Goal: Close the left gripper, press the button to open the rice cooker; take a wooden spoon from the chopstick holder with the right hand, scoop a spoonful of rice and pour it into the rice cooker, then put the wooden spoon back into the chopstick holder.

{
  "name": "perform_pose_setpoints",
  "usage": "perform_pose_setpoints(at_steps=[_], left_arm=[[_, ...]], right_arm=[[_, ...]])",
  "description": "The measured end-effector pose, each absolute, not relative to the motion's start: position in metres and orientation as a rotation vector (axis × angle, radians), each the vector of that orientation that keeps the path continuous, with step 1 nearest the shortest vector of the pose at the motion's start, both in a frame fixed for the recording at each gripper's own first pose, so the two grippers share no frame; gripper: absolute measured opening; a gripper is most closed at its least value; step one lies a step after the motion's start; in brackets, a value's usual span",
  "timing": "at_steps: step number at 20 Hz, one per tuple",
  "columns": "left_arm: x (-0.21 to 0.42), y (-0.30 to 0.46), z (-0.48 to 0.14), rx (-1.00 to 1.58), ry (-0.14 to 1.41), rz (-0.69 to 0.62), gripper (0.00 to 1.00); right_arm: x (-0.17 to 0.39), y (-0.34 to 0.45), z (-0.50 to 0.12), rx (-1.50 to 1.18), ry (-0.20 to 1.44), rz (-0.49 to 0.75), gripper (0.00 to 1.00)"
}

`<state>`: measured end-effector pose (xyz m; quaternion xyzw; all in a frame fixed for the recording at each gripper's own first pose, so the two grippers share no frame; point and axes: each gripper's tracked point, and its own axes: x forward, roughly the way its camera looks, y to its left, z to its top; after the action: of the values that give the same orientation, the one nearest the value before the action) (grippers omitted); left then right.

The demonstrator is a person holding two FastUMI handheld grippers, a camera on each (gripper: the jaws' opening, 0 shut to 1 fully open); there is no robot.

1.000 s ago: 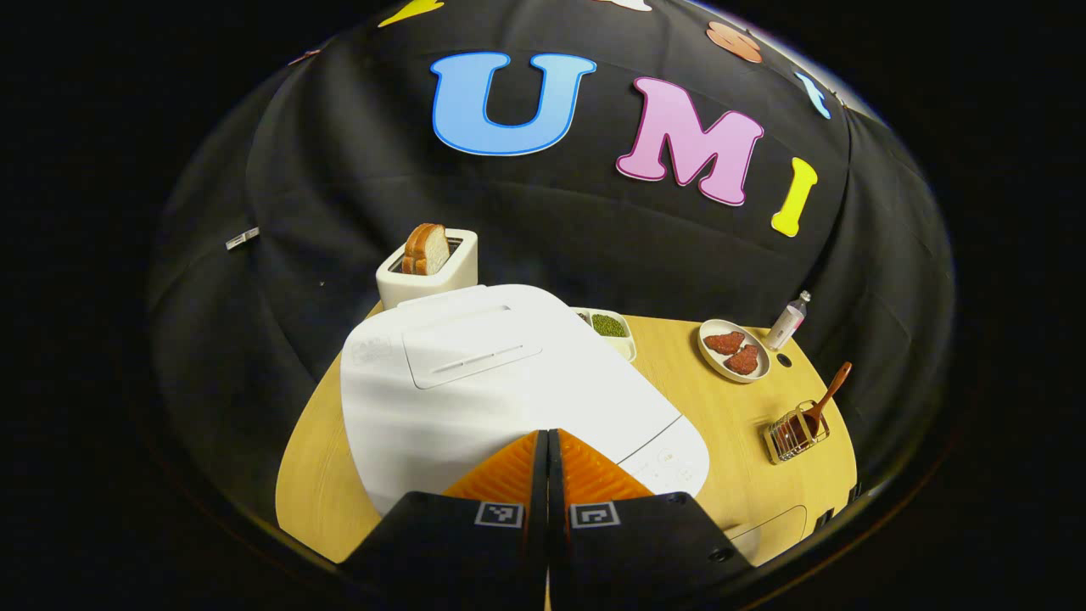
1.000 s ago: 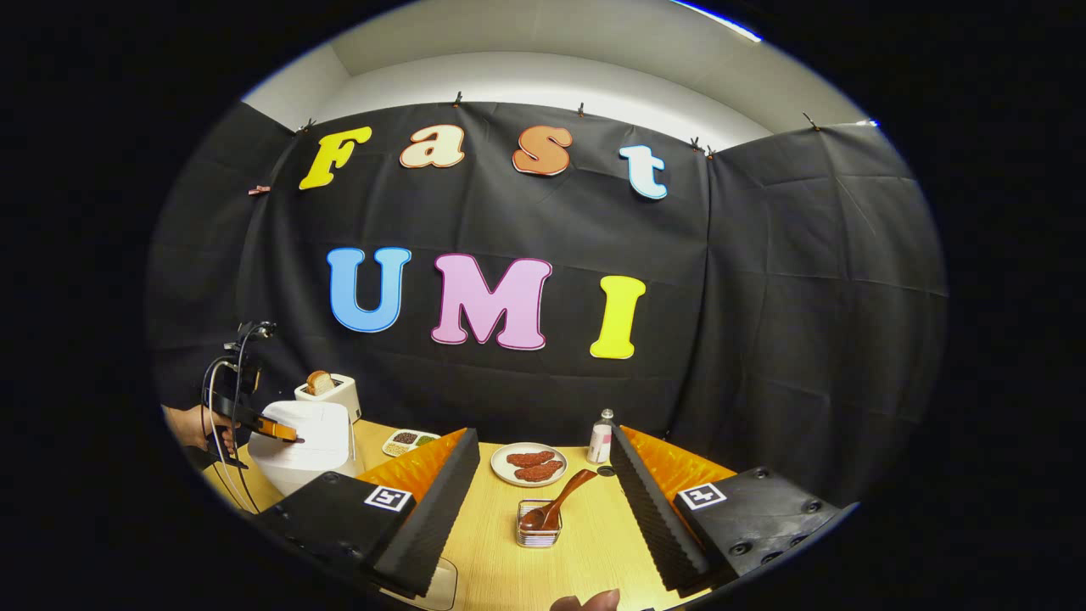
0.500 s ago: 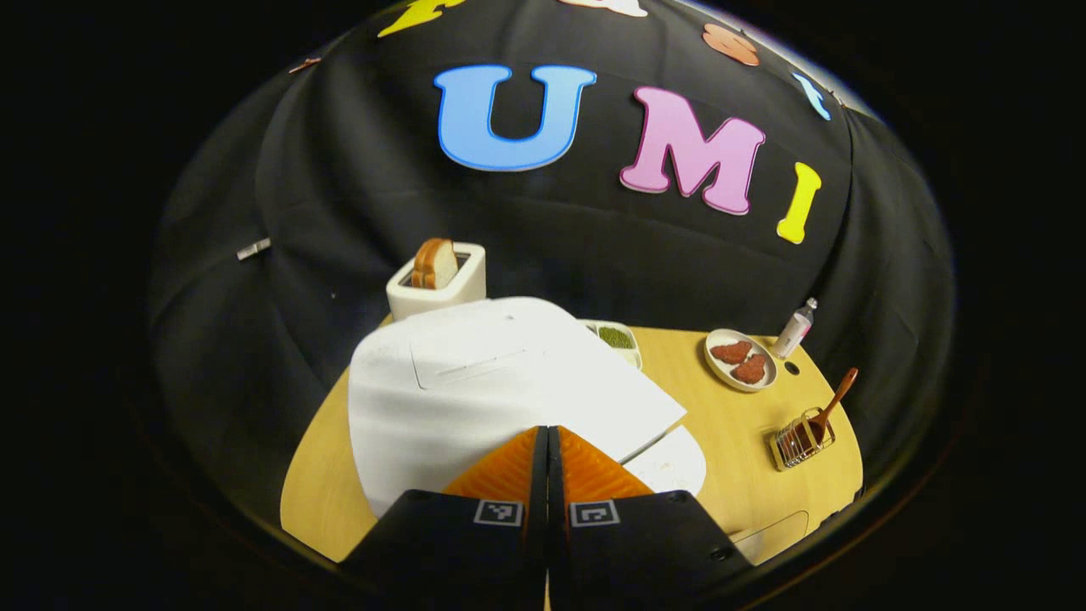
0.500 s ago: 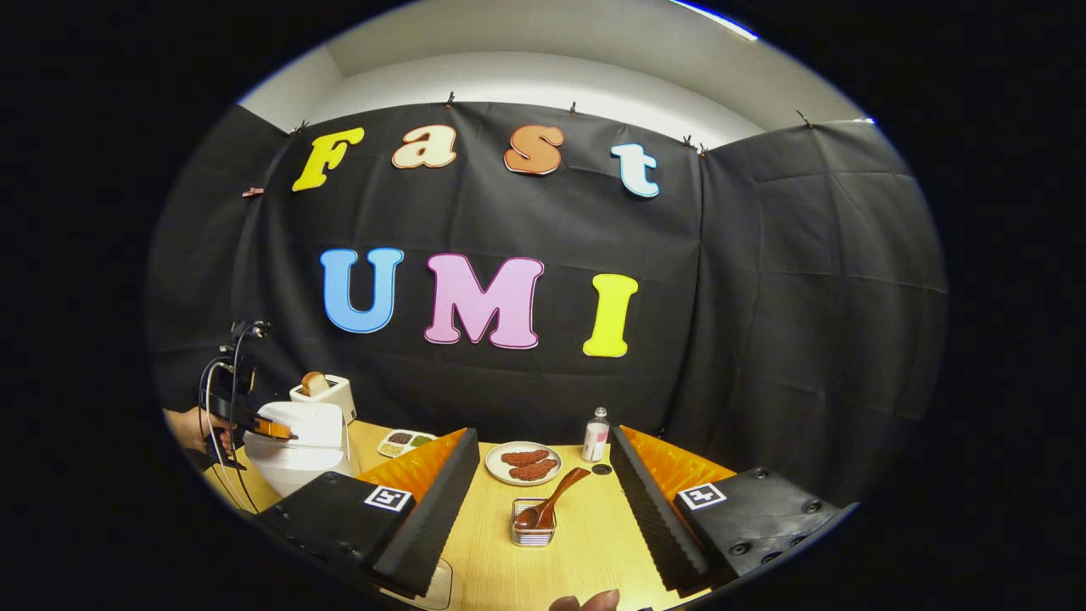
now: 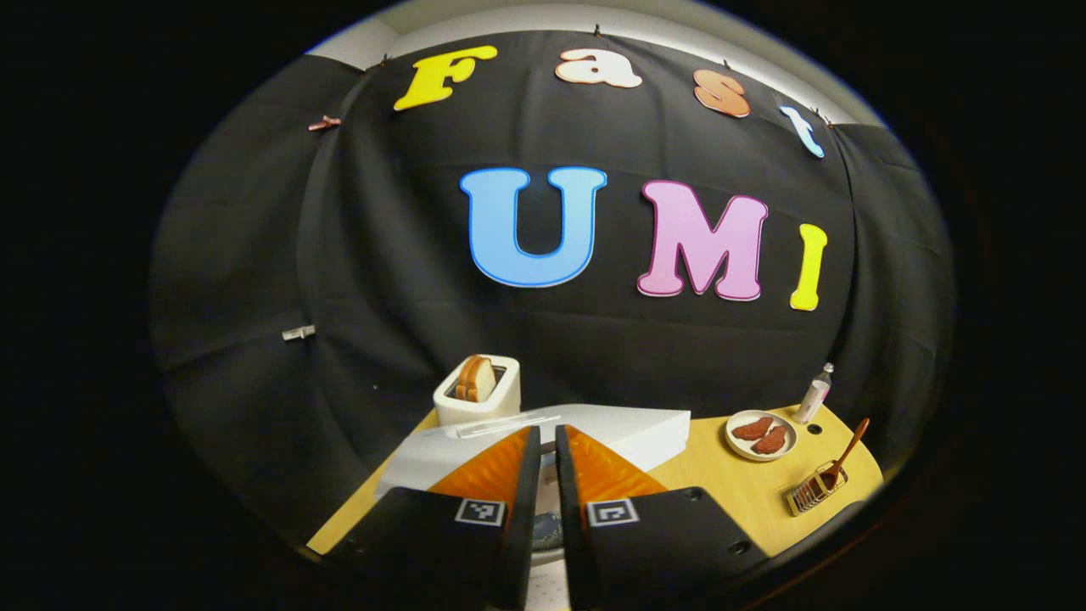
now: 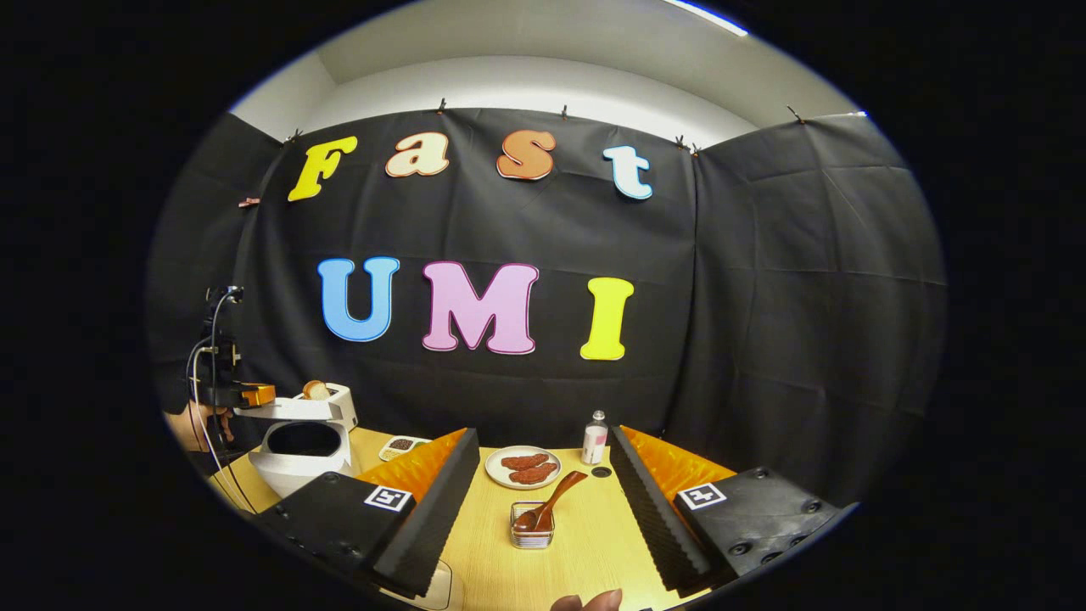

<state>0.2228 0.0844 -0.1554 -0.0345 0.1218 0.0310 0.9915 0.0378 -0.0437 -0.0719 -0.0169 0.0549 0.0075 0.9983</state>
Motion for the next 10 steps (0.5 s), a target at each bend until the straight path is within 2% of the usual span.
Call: perform_pose_setpoints(at_steps=[1,3,5,6,10], left_arm=[[0.218,0.08,-0.146,-0.064,0.223,0.052,0.29],[0.206,0.071,-0.137,-0.057,0.201,0.046,0.68],[0.184,0.062,-0.131,-0.061,0.187,0.045,0.98],[0.174,0.054,-0.127,-0.08,0.183,0.036,0.95],[0.122,0.024,-0.12,-0.158,0.188,0.016,0.95]], right_arm=[[0.038,-0.043,-0.075,-0.041,0.116,0.021,0.98],[0.039,-0.044,-0.078,-0.062,0.119,0.023,0.98],[0.039,-0.042,-0.078,-0.046,0.106,0.039,0.98],[0.041,-0.041,-0.082,-0.028,0.11,0.05,0.98],[0.056,-0.044,-0.113,0.014,0.173,0.09,0.98]])
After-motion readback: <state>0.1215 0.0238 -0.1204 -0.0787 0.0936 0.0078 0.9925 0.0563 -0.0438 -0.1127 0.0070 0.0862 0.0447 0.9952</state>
